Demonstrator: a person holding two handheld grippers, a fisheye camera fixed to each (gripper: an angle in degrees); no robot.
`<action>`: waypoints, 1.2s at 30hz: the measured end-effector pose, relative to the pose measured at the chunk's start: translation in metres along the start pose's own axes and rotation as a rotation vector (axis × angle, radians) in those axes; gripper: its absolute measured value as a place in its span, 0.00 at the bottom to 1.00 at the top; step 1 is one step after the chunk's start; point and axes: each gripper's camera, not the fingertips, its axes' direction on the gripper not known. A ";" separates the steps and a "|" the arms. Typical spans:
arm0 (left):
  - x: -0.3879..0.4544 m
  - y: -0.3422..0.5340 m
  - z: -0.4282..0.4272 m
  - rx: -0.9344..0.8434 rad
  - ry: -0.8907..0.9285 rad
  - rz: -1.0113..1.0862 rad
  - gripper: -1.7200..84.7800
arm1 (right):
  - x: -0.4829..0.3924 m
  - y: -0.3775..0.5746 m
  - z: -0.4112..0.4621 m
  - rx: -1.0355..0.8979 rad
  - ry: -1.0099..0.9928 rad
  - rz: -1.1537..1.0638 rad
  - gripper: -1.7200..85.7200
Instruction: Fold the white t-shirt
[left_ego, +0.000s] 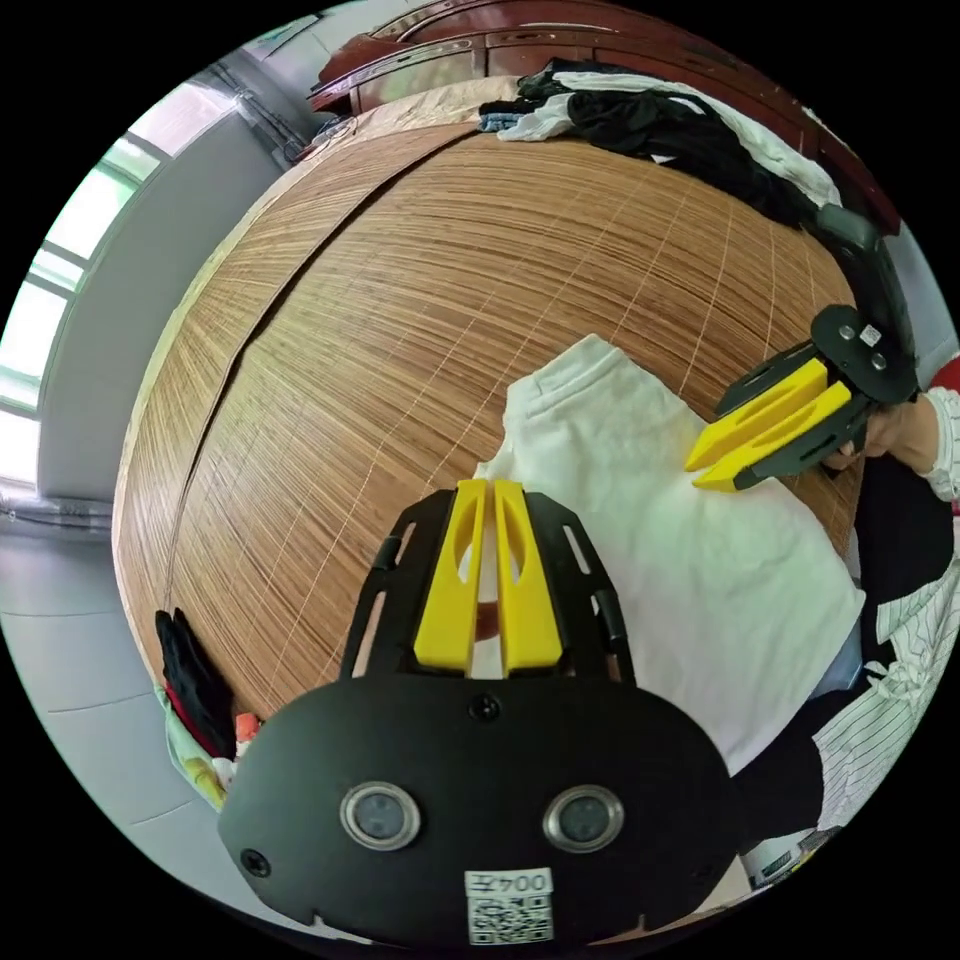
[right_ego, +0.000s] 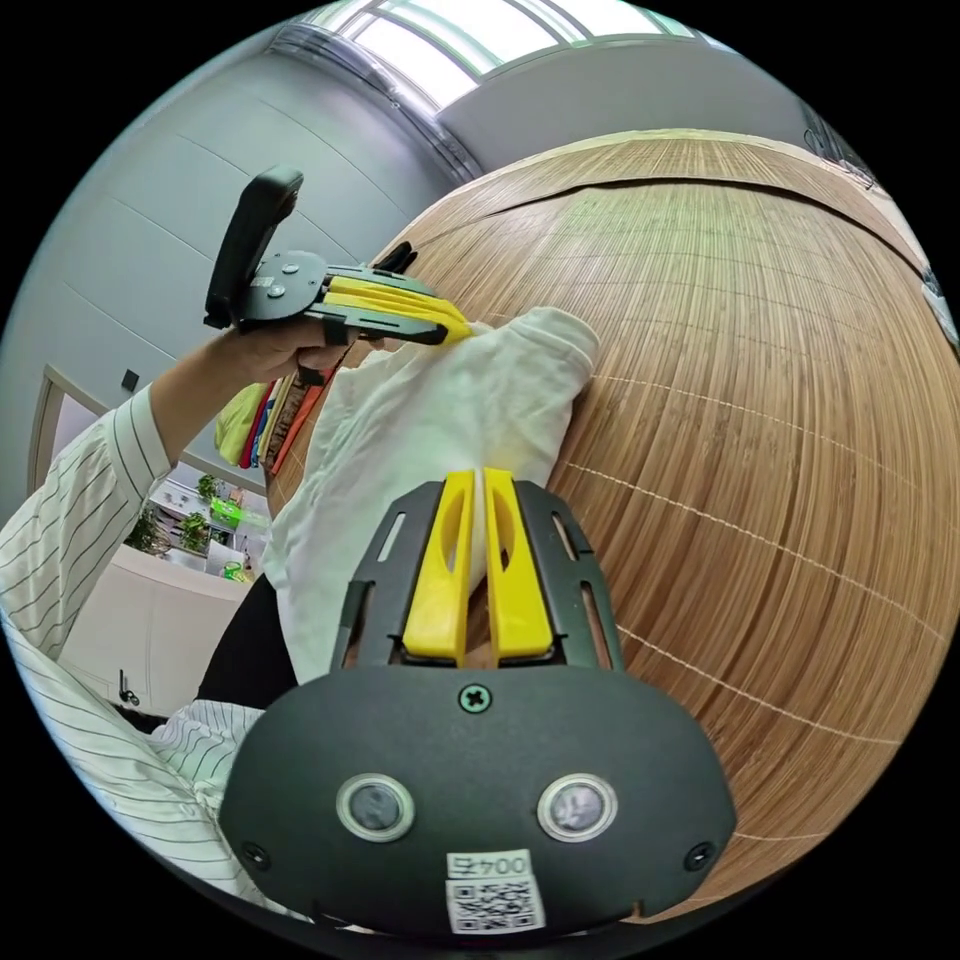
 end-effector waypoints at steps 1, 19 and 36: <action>-0.030 0.008 0.006 0.008 0.067 -0.090 0.04 | 0.000 -0.002 0.002 0.000 0.007 0.020 0.03; -0.077 0.230 -0.126 0.236 0.213 -0.444 0.03 | -0.125 -0.021 0.005 -0.074 0.216 -0.219 0.03; 0.075 0.342 -0.120 0.119 0.001 -0.365 0.03 | -0.272 0.003 0.105 -0.435 0.604 -0.472 0.08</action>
